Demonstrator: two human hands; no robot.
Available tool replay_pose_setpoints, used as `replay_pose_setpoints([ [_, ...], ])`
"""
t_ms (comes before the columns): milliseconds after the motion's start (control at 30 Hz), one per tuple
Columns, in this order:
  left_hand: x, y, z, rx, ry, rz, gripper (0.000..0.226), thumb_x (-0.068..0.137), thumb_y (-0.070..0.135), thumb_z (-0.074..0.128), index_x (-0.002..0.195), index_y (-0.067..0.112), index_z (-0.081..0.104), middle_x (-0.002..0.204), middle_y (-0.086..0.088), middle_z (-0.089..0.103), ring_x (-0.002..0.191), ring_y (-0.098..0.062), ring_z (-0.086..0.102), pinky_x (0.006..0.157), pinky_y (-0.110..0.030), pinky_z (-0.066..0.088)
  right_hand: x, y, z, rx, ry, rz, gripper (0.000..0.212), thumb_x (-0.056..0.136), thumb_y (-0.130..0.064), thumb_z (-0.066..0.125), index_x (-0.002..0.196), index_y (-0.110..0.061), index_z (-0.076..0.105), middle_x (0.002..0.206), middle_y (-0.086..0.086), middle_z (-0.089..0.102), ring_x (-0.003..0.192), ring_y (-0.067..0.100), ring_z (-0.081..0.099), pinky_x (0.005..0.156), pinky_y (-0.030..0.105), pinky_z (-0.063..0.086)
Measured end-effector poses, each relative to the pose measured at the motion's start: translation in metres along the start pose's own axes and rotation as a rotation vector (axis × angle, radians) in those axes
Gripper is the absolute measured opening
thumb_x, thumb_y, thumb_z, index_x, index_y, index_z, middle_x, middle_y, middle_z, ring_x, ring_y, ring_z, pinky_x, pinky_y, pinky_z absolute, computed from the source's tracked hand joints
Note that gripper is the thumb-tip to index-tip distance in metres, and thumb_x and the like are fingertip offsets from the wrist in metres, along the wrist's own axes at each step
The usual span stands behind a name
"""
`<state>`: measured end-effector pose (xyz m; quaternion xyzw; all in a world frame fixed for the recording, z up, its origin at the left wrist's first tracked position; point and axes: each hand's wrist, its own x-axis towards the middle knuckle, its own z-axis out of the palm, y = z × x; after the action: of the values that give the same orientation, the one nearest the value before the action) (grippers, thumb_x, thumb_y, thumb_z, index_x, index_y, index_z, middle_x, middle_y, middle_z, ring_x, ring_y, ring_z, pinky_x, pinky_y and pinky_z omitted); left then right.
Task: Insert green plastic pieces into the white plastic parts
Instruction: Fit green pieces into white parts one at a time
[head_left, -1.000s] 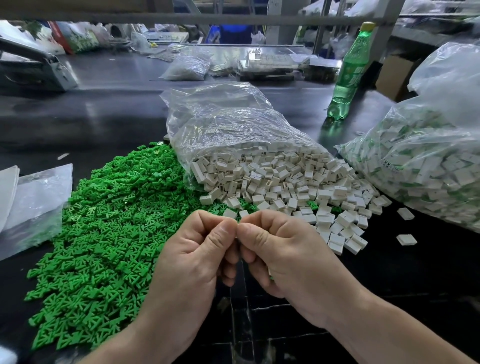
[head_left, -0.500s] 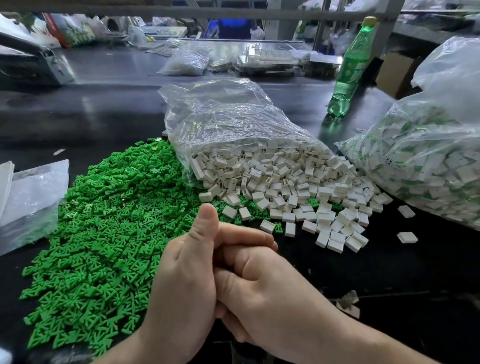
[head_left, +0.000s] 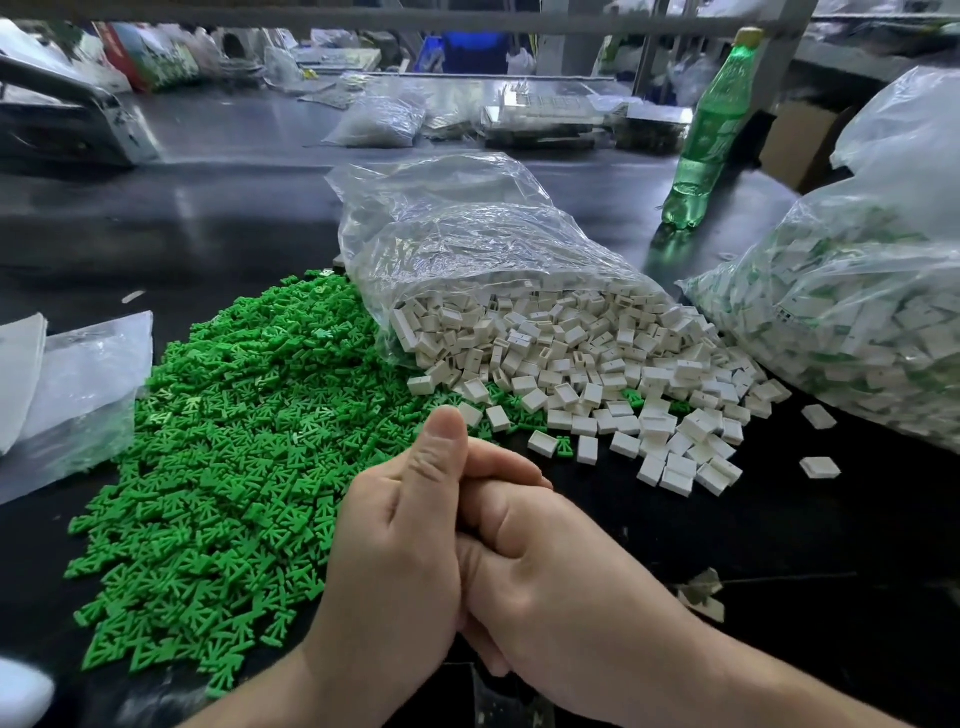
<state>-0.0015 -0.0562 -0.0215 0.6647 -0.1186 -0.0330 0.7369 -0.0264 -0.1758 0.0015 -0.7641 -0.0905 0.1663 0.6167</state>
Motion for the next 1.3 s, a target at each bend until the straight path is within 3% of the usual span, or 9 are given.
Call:
replay_pose_setpoints([
  [133,0.003,0.006,-0.005,-0.220,-0.205,-0.239,0.080,0.080,0.079,0.044,0.094,0.006,0.074,0.099,-0.024,0.072,0.080,-0.041,0.072,0.047,-0.043,0.057,0.001,0.001,-0.001,0.089,-0.032,-0.004,0.024,0.104,-0.027,0.057,0.083,-0.025,0.069,0.055,-0.008,0.059,0.043,0.003,0.051,0.040,0.015,0.039],
  [267,0.018,0.012,-0.019,-0.724,-0.375,-0.328,0.093,0.084,0.080,0.034,0.111,-0.002,0.069,0.128,-0.028,0.060,0.124,-0.044,0.054,0.098,-0.055,0.048,0.004,0.002,-0.004,0.092,-0.016,-0.040,0.026,0.101,-0.027,0.060,0.076,-0.019,0.061,0.059,-0.003,0.058,0.042,0.007,0.049,0.041,0.016,0.037],
  [467,0.007,-0.003,-0.008,-0.351,-0.150,-0.249,0.078,0.091,0.069,0.035,0.076,0.003,0.074,0.099,-0.029,0.071,0.090,-0.053,0.066,0.083,-0.086,0.026,0.002,0.002,0.005,-0.087,0.036,-0.116,0.031,0.100,-0.015,0.060,0.073,-0.029,0.060,0.055,-0.020,0.057,0.051,-0.005,0.057,0.049,0.008,0.039],
  [567,0.007,0.003,-0.002,-0.365,-0.065,-0.197,0.073,0.095,0.061,0.036,0.068,0.004,0.072,0.090,-0.031,0.071,0.088,-0.050,0.068,0.075,-0.062,0.055,0.002,0.002,0.004,-0.099,0.066,-0.126,0.016,0.100,-0.013,0.059,0.087,-0.018,0.068,0.055,-0.024,0.056,0.054,-0.009,0.057,0.049,0.007,0.041],
  [667,0.008,0.006,0.002,-0.380,-0.029,-0.194,0.072,0.096,0.058,0.037,0.064,0.003,0.071,0.085,-0.032,0.071,0.086,-0.048,0.069,0.068,-0.042,0.060,0.000,0.001,0.005,-0.107,0.078,-0.152,0.013,0.101,-0.013,0.058,0.096,-0.011,0.070,0.054,-0.025,0.054,0.056,-0.010,0.057,0.050,0.008,0.041],
  [867,0.007,0.010,-0.001,-0.315,-0.004,-0.154,0.072,0.089,0.064,0.041,0.062,0.005,0.071,0.083,-0.030,0.071,0.084,-0.045,0.071,0.066,-0.041,0.060,0.002,0.007,0.008,-0.061,0.087,-0.178,0.015,0.101,-0.011,0.058,0.090,-0.014,0.069,0.060,-0.019,0.053,0.055,-0.008,0.057,0.049,0.008,0.041],
  [1033,0.017,0.007,-0.011,-0.316,-0.093,-0.172,0.067,0.089,0.063,0.046,0.097,0.001,0.070,0.104,-0.029,0.069,0.097,-0.043,0.069,0.075,-0.049,0.060,0.008,0.004,-0.004,0.225,0.015,-0.072,0.028,0.100,-0.019,0.058,0.074,-0.031,0.062,0.057,-0.006,0.055,0.040,0.004,0.046,0.037,0.017,0.035],
  [1133,0.020,0.010,-0.030,-0.015,-0.137,0.048,0.031,0.085,0.038,0.062,0.104,0.015,0.071,0.107,-0.014,0.072,0.098,-0.033,0.070,0.081,-0.046,0.058,0.011,0.006,-0.022,0.519,0.042,-0.005,0.012,0.095,-0.023,0.058,0.088,-0.013,0.057,0.061,0.001,0.051,0.035,0.009,0.036,0.034,0.014,0.024],
  [1300,0.019,0.013,-0.040,0.421,-0.222,0.311,0.020,0.082,0.030,0.070,0.102,0.033,0.069,0.101,0.007,0.071,0.086,-0.010,0.070,0.072,-0.014,0.053,0.011,0.010,-0.038,0.586,-0.017,0.010,0.012,0.089,-0.023,0.058,0.085,-0.012,0.059,0.060,0.002,0.050,0.035,0.009,0.034,0.035,0.015,0.018],
])
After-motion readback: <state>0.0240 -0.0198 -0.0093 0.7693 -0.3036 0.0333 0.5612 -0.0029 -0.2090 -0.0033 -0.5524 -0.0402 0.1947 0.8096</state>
